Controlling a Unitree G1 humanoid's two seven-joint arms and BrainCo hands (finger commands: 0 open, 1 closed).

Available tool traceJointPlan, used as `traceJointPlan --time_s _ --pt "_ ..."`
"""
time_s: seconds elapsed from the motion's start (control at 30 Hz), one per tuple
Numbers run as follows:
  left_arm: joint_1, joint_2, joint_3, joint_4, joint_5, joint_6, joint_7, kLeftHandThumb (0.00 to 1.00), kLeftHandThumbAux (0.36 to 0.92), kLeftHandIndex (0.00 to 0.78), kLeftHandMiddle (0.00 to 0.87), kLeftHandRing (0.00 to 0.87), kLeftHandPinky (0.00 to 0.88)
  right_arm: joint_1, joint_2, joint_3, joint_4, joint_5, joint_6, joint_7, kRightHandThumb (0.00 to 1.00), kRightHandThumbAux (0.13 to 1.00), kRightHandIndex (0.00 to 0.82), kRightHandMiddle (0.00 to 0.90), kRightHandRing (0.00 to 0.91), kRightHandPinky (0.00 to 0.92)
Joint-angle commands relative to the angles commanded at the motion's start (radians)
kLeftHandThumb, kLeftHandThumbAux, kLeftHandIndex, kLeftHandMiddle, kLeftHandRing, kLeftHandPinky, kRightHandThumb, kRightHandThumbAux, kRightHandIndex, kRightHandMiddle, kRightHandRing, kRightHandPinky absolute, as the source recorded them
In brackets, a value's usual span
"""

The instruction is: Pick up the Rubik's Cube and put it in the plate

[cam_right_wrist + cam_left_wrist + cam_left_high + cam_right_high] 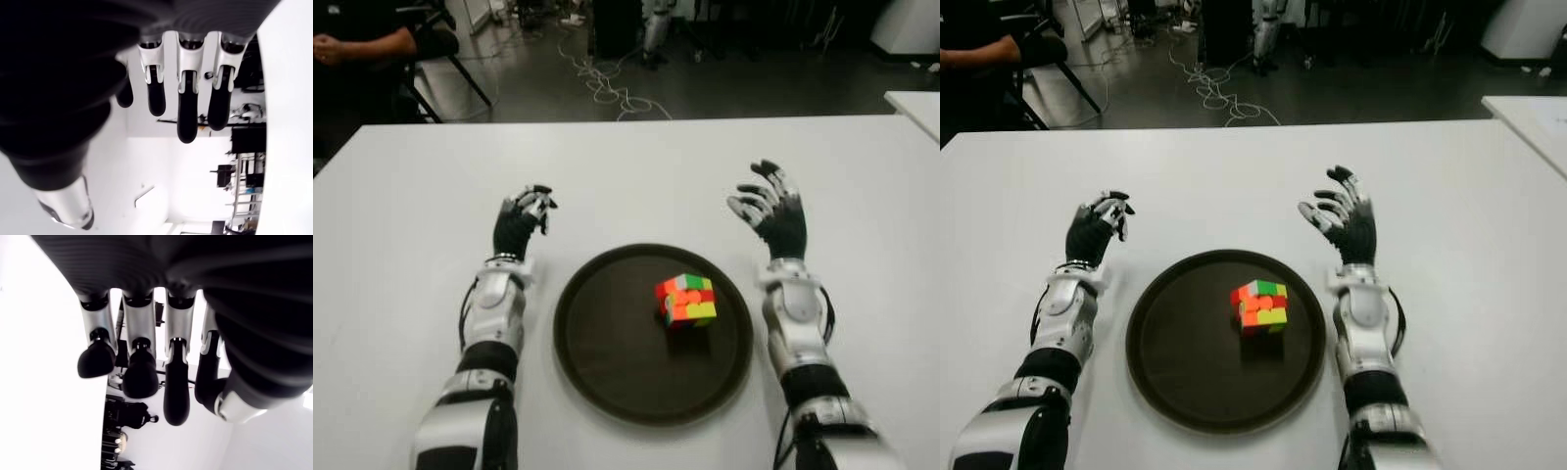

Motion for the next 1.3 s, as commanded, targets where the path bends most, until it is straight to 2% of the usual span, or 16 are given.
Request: traceJointPlan --time_s 0.1,0.3,0.5,0.77,1.03,1.3 --pt "0.005 -0.004 0.004 -0.018 -0.011 0.010 -0.002 0.857 0.654 0.436 0.571 0.759 0.786 0.016 0.004 0.006 -0.034 -0.004 0.047 -0.013 0.127 0.790 0.218 0.305 0.348 0.371" --pt "0.015 -0.008 0.003 -0.050 -0.023 0.038 -0.002 0.858 0.654 0.434 0.550 0.755 0.790 -0.037 -0.007 -0.002 0.035 -0.004 0.075 -0.022 0.175 0.766 0.230 0.319 0.352 0.371" --pt "0.027 -0.007 0.001 -0.080 -0.029 0.066 -0.001 0.859 0.653 0.437 0.551 0.752 0.787 -0.045 -0.026 -0.004 0.097 -0.001 0.050 0.004 0.197 0.743 0.232 0.328 0.361 0.389" --pt "0.029 -0.005 0.001 -0.091 -0.033 0.079 -0.001 0.859 0.653 0.436 0.554 0.751 0.787 -0.035 -0.030 -0.004 0.054 0.010 0.069 0.023 0.169 0.748 0.228 0.319 0.354 0.393" --pt "0.026 -0.001 0.000 -0.078 -0.026 0.068 0.003 0.857 0.654 0.436 0.571 0.751 0.779 -0.041 -0.032 -0.009 0.072 0.000 0.058 0.012 0.181 0.737 0.216 0.302 0.348 0.390" --pt "0.021 0.012 -0.014 -0.068 0.005 0.086 0.030 0.852 0.656 0.432 0.576 0.737 0.773 -0.053 -0.037 -0.008 0.089 -0.002 0.052 0.014 0.189 0.733 0.208 0.302 0.366 0.399"
